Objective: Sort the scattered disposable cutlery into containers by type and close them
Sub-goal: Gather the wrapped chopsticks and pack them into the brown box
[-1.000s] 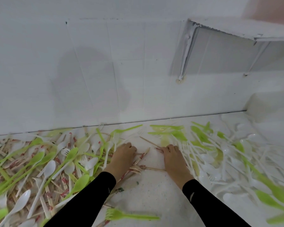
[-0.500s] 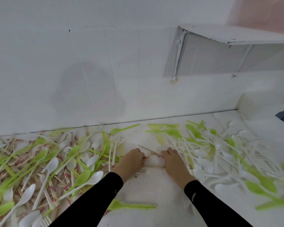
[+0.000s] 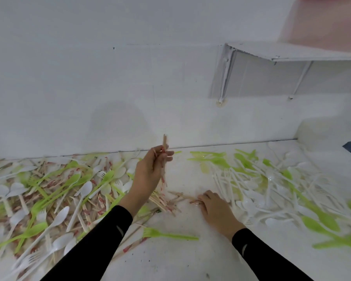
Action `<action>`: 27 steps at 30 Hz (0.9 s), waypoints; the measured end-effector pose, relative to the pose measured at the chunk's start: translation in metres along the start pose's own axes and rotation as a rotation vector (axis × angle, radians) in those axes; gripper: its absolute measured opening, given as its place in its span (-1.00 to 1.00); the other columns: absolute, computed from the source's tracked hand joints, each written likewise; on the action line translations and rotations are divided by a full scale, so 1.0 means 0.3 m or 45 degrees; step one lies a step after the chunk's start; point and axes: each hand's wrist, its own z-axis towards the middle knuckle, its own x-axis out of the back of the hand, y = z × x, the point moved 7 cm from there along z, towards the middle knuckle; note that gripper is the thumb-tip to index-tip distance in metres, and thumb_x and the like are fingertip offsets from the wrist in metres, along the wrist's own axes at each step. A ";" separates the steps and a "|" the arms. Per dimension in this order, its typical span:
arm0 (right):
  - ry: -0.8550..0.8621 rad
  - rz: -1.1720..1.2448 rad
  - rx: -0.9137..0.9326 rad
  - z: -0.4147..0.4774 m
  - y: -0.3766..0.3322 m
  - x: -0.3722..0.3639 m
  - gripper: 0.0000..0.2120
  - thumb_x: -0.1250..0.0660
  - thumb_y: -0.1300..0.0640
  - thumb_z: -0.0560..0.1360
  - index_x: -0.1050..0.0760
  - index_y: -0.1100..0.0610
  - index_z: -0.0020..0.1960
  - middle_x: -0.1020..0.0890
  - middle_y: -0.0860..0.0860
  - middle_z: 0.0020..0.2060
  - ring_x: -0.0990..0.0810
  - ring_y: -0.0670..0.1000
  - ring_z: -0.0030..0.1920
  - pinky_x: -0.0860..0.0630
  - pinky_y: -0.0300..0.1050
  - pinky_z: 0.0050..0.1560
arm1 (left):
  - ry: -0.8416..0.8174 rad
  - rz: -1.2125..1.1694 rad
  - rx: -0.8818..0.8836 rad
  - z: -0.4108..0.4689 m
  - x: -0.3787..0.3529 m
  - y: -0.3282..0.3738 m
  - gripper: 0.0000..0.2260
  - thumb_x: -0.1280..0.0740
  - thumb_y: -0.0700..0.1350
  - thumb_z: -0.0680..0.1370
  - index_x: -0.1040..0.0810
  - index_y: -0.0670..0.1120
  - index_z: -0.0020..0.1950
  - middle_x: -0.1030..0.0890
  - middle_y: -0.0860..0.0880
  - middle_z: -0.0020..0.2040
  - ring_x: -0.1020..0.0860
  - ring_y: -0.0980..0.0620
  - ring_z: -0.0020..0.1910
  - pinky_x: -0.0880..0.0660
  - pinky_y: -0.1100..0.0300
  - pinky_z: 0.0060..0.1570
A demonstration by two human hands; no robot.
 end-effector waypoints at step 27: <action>-0.001 -0.200 -0.029 0.005 -0.080 0.051 -0.86 -0.19 0.28 0.59 -0.43 0.16 0.13 -0.54 0.06 -0.03 -0.56 0.12 -0.07 -0.33 -0.08 -0.16 | -0.300 0.543 0.220 -0.215 0.063 -0.255 -0.94 -0.28 -0.19 0.55 -0.51 -0.05 -0.09 -0.41 0.10 -0.38 -0.35 0.17 -0.44 -0.30 0.26 -0.37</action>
